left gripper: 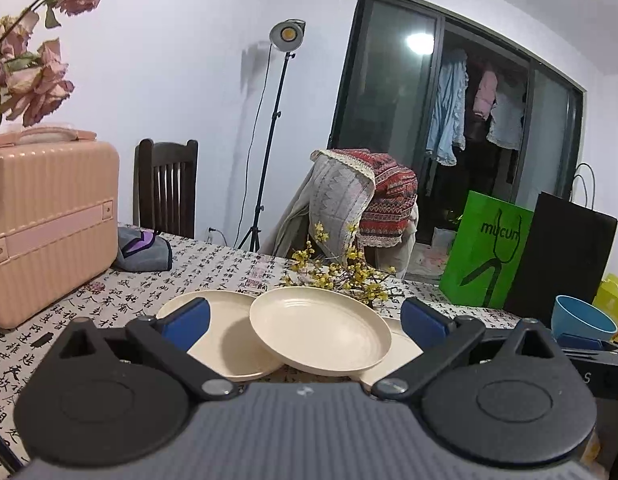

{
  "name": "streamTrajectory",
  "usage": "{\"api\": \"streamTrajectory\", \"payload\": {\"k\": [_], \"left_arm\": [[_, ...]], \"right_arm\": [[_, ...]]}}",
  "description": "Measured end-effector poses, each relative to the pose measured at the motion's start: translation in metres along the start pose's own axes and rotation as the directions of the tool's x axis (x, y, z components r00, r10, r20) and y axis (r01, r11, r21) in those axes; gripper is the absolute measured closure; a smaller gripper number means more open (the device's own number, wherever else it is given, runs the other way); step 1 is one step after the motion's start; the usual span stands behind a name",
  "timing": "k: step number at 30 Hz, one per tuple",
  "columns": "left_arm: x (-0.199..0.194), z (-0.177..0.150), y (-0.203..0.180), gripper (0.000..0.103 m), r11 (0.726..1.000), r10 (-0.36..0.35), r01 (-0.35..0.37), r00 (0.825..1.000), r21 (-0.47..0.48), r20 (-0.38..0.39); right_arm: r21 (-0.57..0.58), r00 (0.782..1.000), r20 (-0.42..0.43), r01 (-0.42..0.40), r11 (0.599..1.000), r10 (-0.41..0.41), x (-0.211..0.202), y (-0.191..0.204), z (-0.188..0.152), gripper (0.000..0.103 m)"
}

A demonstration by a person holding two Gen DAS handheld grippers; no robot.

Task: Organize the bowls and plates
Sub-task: 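Move both grippers forward and down toward the overlapping cream plates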

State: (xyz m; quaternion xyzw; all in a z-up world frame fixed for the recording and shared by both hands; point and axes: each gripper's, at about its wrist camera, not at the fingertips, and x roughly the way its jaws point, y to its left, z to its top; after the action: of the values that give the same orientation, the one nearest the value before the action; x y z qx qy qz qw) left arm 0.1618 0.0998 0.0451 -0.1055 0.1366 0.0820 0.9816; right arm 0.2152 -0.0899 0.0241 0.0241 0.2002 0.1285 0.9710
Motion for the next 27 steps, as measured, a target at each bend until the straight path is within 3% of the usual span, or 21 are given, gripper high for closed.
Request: {"api": "streamTrajectory", "payload": {"k": [27], "left_arm": [[0.087,0.025,0.028,0.000,0.989,0.115,-0.127,0.984,-0.082,-0.140]], "right_arm": [[0.018,0.998,-0.052,0.036,0.999,-0.035,0.074,0.008,0.030,0.000]]}}
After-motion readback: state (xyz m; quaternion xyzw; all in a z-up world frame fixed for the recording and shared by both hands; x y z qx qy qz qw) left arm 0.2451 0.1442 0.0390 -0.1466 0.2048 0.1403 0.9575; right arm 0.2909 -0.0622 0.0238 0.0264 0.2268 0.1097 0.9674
